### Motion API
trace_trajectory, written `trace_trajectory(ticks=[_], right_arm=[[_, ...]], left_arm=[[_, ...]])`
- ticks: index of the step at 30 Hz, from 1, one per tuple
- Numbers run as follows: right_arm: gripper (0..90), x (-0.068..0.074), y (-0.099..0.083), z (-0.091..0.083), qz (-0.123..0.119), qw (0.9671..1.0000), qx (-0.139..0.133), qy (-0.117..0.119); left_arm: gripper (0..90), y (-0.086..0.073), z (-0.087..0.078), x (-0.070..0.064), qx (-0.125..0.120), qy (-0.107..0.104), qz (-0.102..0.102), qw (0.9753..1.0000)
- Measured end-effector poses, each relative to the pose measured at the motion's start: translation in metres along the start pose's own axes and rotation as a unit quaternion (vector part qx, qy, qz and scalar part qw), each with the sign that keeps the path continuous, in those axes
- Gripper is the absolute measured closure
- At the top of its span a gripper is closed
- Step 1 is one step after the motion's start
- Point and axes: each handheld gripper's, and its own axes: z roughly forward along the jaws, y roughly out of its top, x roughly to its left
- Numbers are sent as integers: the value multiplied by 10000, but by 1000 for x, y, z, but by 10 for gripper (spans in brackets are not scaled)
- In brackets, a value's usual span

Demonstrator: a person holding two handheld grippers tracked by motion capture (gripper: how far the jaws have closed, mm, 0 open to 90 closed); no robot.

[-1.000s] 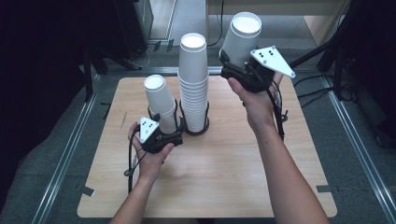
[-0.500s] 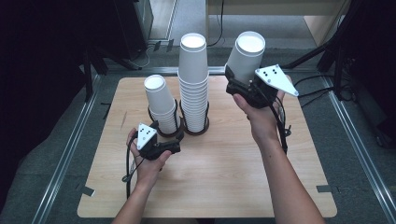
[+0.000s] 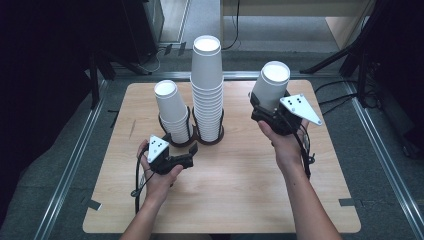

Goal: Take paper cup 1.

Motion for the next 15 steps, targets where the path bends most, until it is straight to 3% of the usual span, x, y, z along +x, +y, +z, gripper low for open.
trace_trajectory(ticks=[7, 12, 15], right_arm=[[138, -6, -20, -11, -25, 10000, 82, -22], [136, -8, -39, -18, -242, 9995, 175, -49], [135, -10, -48, -20, -196, 9996, 216, -27]], left_arm=[[0, -1, -1, 1, 31, -35, 10, 10000], [0, -4, 3, 0, 166, -68, 49, 9998], [0, -4, 4, -2, 204, -110, 78, 9997]])
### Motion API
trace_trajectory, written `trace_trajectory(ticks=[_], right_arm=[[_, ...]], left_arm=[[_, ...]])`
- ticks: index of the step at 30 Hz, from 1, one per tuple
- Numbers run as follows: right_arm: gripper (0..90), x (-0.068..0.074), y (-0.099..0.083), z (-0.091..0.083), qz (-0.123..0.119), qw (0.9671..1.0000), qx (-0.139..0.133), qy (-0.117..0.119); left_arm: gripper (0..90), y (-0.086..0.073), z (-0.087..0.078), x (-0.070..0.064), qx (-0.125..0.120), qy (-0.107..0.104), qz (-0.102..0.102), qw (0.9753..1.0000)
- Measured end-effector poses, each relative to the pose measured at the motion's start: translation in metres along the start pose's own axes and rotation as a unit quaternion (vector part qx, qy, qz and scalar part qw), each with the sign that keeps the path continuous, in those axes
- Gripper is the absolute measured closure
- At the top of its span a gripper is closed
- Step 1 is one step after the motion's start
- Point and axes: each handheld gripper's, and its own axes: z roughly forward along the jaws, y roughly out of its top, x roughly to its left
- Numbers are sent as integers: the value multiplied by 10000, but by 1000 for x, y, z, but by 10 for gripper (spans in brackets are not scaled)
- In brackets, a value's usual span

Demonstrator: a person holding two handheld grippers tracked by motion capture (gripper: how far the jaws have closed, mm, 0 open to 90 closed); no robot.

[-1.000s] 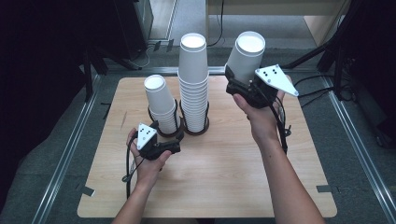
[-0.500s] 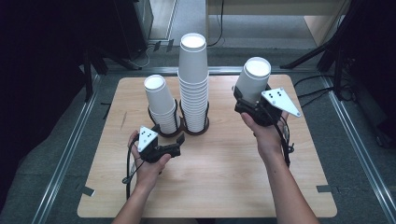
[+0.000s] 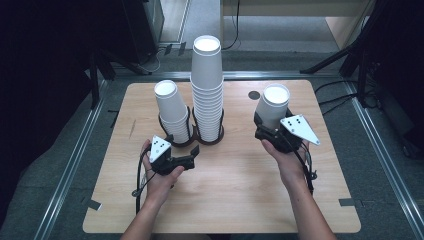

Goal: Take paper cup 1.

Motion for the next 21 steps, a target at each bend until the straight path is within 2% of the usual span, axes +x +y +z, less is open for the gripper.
trace_trajectory(ticks=[11, 12, 13, 16, 18, 21], right_arm=[[134, 0, -26, -4, -165, 9997, 169, -95], [134, 2, -29, -3, -356, 9990, 239, -141], [134, 2, -29, -3, -356, 9990, 239, -141], [136, 5, -36, -4, -573, 9978, 315, -116], [136, 7, -40, -3, -724, 9967, 365, -109], [135, 11, -45, -3, -788, 9960, 418, -82]], left_arm=[[0, -1, 3, -1, 41, 19, -31, 10000], [0, -1, 3, -2, 46, -2, -44, 10000], [0, -1, 4, -2, 52, -28, -52, 10000], [0, -1, 5, -3, 62, -45, -37, 10000], [0, 0, 5, -4, 79, 26, -22, 10000], [0, 1, 5, -5, 80, 62, -14, 9999]])
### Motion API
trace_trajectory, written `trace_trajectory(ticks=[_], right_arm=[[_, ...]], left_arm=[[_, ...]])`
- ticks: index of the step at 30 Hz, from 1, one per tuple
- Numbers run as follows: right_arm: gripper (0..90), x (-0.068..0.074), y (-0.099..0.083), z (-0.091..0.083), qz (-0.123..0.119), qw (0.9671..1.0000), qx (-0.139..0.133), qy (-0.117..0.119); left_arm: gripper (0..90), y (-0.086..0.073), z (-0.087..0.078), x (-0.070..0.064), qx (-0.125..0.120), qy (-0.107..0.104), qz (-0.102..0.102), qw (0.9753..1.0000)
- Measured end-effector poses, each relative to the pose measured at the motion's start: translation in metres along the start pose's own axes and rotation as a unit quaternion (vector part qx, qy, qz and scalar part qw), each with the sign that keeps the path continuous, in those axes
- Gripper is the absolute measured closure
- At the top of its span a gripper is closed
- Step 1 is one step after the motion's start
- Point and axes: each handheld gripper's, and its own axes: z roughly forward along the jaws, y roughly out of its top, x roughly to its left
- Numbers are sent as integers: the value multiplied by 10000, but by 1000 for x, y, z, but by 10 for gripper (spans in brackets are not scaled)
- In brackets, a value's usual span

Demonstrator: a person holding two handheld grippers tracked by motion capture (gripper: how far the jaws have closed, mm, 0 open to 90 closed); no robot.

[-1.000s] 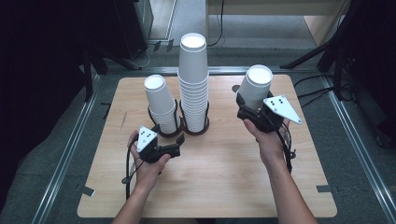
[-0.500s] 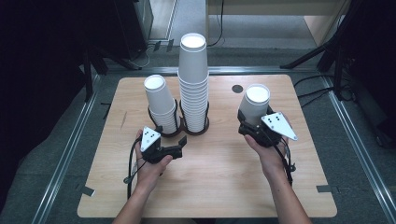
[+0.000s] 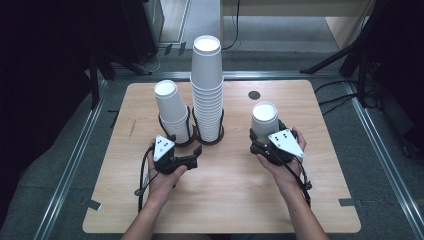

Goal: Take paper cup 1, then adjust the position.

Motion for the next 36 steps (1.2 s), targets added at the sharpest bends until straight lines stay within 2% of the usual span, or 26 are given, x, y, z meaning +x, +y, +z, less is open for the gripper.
trace_trajectory(ticks=[9, 17, 26, 30, 35, 36], right_arm=[[133, 15, -5, 2, -346, 9994, 66, 48], [133, 20, -10, 5, -515, 9985, 161, 68], [134, 25, -13, 9, -721, 9971, 211, 72], [136, 34, -16, 10, -983, 9949, 88, 187], [135, 38, -17, 10, -1168, 9929, 18, 221], [136, 40, -18, 9, -1303, 9912, -16, 217]], left_arm=[[0, 11, -6, -6, -156, -153, -33, 9998], [0, 13, -5, -13, -25, -343, 8, 9994], [0, 15, -8, -16, -78, -419, 72, 9991], [0, 17, -10, -17, -99, -504, 55, 9987], [0, 18, -10, -22, -91, -612, 119, 9980], [0, 19, -9, -25, -93, -668, 140, 9976]])
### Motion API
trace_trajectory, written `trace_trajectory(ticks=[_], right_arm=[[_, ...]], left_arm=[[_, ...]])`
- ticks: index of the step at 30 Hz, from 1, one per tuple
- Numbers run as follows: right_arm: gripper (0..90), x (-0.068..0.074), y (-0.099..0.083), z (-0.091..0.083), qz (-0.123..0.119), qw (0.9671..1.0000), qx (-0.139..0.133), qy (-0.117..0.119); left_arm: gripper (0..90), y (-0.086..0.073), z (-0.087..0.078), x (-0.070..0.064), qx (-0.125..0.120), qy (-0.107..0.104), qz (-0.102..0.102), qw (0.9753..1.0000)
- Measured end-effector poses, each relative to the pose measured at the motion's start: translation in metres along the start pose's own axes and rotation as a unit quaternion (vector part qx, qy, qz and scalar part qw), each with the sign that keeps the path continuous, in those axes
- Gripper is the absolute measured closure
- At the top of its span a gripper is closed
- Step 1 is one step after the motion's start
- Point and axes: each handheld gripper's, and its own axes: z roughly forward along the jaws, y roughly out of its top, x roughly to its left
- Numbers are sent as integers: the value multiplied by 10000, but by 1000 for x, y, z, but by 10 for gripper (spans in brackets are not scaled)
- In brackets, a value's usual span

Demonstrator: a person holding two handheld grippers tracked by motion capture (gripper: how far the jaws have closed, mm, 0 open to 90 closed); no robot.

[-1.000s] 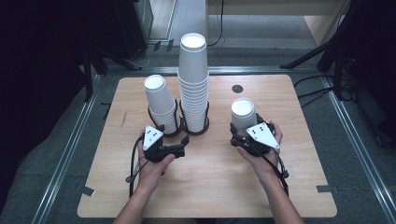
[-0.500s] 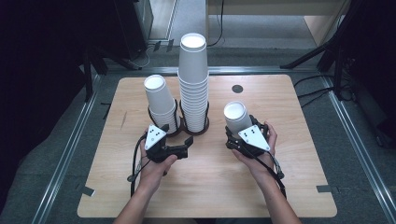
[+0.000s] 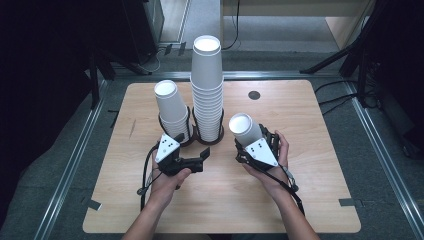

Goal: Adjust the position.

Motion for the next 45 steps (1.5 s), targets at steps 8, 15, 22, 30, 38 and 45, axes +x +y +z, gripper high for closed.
trace_trajectory(ticks=[8, 15, 22, 30, 38, 45], right_arm=[[135, 5, -3, -1, -469, 9989, -7, -48], [133, 11, -3, -1, -951, 9953, -154, 11], [132, 22, -4, -2, -1441, 9891, -260, 125], [131, 28, -5, -3, -1648, 9854, -352, 243], [129, 36, -6, -6, -1900, 9796, -473, 446], [128, 41, -8, -8, -2140, 9739, -529, 538]], left_arm=[[0, 0, 4, -5, 16, -187, 18, 9998], [0, 0, 5, -9, 54, -334, 68, 9994], [0, -1, 7, -13, 108, -495, 109, 9987], [0, -2, 11, -20, 134, -702, 139, 9973], [0, -2, 15, -25, 199, -855, 114, 9961], [0, 0, 16, -26, 171, -918, 46, 9956]])
